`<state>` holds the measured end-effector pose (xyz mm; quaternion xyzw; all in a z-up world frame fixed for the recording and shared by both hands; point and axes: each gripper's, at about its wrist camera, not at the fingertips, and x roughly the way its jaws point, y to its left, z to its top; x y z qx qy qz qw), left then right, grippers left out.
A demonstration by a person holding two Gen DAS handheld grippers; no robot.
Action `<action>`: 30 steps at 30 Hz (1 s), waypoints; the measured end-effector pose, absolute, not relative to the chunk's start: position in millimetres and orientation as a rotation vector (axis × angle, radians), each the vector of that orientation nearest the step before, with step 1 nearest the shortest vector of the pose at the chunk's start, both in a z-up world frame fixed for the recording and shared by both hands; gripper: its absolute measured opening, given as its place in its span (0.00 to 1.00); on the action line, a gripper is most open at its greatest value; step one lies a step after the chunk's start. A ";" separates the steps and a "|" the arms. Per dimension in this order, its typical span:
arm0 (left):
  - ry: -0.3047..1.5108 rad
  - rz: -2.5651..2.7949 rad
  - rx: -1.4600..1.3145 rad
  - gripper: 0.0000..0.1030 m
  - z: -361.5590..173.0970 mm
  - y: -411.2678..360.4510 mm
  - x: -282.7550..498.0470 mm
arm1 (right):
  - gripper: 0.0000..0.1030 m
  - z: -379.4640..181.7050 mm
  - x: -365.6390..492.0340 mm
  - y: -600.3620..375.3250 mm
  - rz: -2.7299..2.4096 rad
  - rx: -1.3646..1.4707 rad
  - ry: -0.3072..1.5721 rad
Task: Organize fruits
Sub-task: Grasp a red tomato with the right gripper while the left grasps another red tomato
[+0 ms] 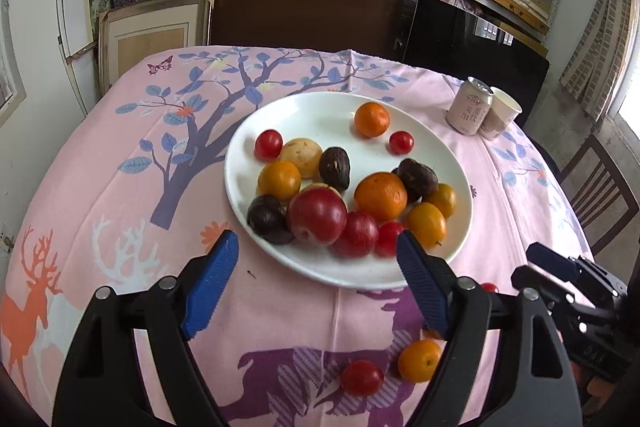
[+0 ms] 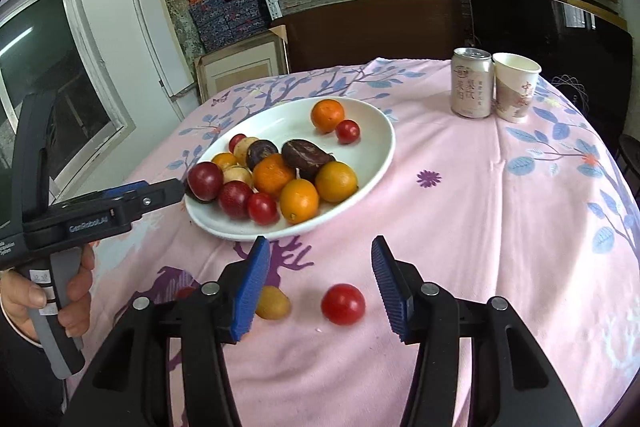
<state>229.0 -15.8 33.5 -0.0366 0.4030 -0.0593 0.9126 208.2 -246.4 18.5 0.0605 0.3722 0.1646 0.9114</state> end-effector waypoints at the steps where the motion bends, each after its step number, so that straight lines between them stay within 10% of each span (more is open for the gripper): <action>1: 0.835 -0.121 -0.069 0.77 30.6 -16.6 224.5 | 0.52 14.6 207.2 -247.7 0.332 0.121 0.782; 12: 0.897 -0.135 -0.002 0.77 4.8 -13.8 194.9 | 0.52 -28.3 218.8 -234.9 0.262 0.044 0.899; 16: 0.913 -0.129 0.005 0.77 0.2 -8.6 190.2 | 0.28 -34.8 219.9 -237.0 0.274 0.055 0.907; 30: 0.948 -0.192 0.118 0.77 -15.6 -33.1 166.7 | 0.28 -21.2 205.9 -241.6 0.307 0.075 0.874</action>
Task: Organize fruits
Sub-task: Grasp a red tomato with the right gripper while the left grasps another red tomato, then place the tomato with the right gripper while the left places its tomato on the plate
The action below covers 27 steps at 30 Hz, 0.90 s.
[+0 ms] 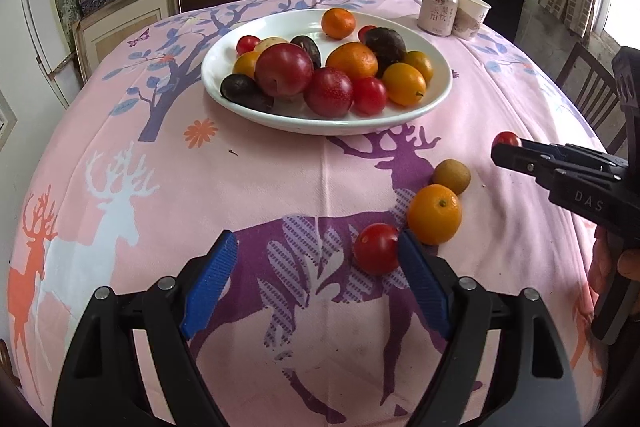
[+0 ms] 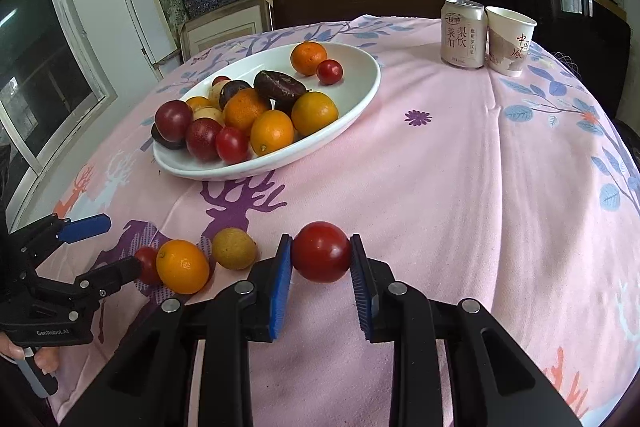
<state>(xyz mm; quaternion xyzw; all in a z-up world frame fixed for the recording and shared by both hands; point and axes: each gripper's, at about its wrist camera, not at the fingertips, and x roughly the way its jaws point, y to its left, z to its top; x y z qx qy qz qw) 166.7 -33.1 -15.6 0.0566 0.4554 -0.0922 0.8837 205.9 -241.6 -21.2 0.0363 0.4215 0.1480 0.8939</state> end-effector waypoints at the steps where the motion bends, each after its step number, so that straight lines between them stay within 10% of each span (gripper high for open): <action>1: 0.950 -0.196 0.123 0.77 -16.1 -34.8 164.9 | 0.28 -20.6 205.4 -241.9 0.309 0.077 0.872; 8: 0.967 -0.245 0.168 0.77 -25.3 -52.3 159.4 | 0.28 -14.8 203.7 -247.8 0.310 0.106 0.855; 15: 0.972 -0.371 0.205 0.27 -31.2 -74.9 155.0 | 0.28 -13.8 202.9 -247.8 0.320 0.112 0.854; 27: 0.874 -0.314 0.181 0.27 20.3 -58.1 162.2 | 0.28 5.4 192.7 -246.1 0.331 0.130 0.785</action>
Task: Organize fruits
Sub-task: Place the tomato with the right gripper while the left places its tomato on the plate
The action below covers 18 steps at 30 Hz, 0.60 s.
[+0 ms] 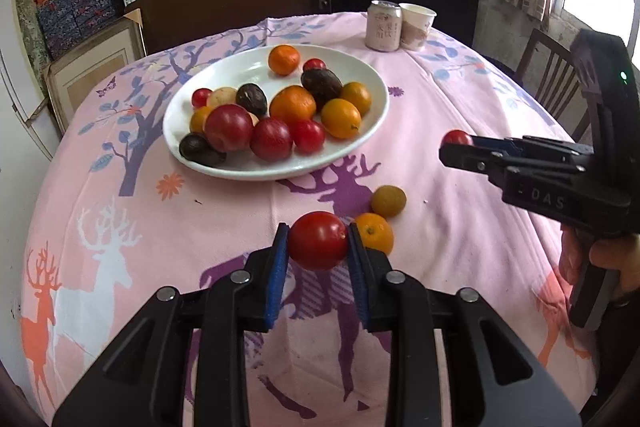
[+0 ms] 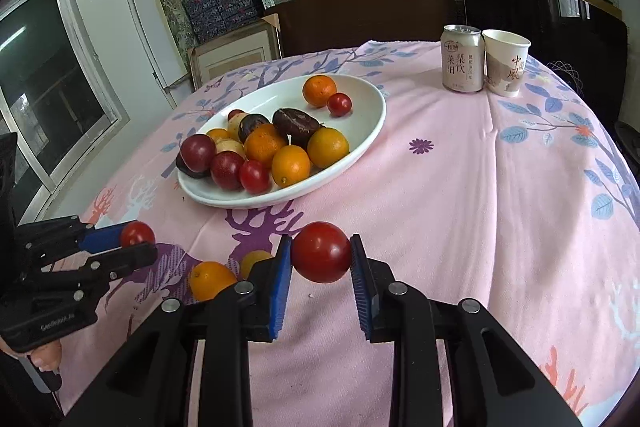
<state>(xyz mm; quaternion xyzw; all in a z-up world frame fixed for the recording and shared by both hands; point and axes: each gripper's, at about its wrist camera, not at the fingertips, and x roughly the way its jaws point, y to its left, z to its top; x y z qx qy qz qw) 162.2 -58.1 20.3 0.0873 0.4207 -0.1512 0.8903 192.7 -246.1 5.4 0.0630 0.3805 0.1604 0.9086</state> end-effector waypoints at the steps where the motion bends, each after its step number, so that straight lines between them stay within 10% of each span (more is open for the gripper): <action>1: 0.874 -0.305 0.170 0.27 23.4 -55.9 167.5 | 0.28 9.2 192.0 -244.8 0.335 0.130 0.773; 18: 0.851 -0.182 -0.021 0.27 53.5 -32.1 289.8 | 0.29 29.9 278.1 -156.7 0.449 -0.026 0.743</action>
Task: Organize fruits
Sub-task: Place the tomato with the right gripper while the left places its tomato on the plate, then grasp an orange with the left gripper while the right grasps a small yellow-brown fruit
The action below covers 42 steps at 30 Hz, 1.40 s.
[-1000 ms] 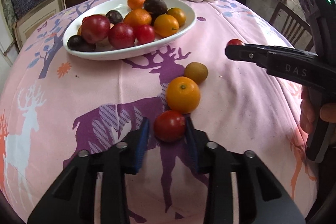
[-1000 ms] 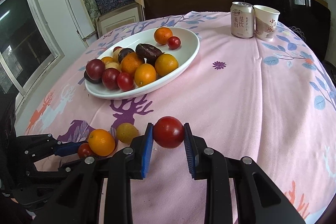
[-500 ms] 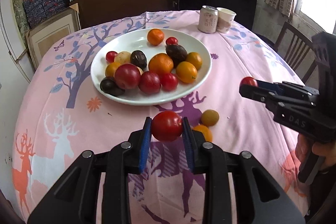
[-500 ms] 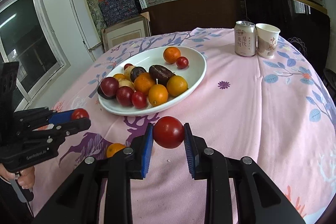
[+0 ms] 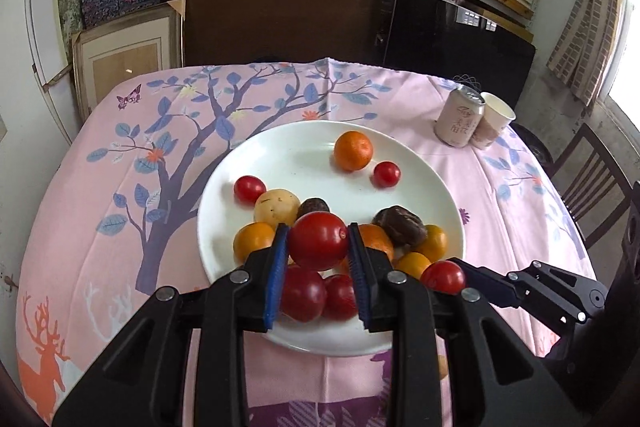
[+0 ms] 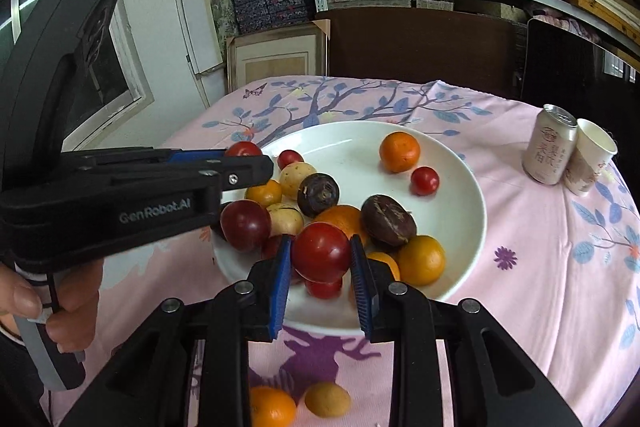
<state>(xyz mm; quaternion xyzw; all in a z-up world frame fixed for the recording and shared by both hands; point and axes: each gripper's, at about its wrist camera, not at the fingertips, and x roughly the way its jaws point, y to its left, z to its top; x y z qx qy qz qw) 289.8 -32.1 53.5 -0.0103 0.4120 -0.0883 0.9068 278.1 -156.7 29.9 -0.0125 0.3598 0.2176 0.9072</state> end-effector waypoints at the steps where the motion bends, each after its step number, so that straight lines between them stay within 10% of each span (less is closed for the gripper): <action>1: 0.858 -0.173 -0.028 0.28 49.4 -30.6 294.3 | 0.29 28.3 282.9 -154.7 0.445 -0.023 0.738; 5: 0.831 -0.091 -0.081 0.66 44.3 -20.6 300.0 | 0.36 25.6 287.0 -160.0 0.437 0.017 0.736; 42: 0.874 -0.188 0.087 0.77 2.4 -83.6 162.6 | 0.53 -0.3 201.9 -261.6 0.328 0.200 0.748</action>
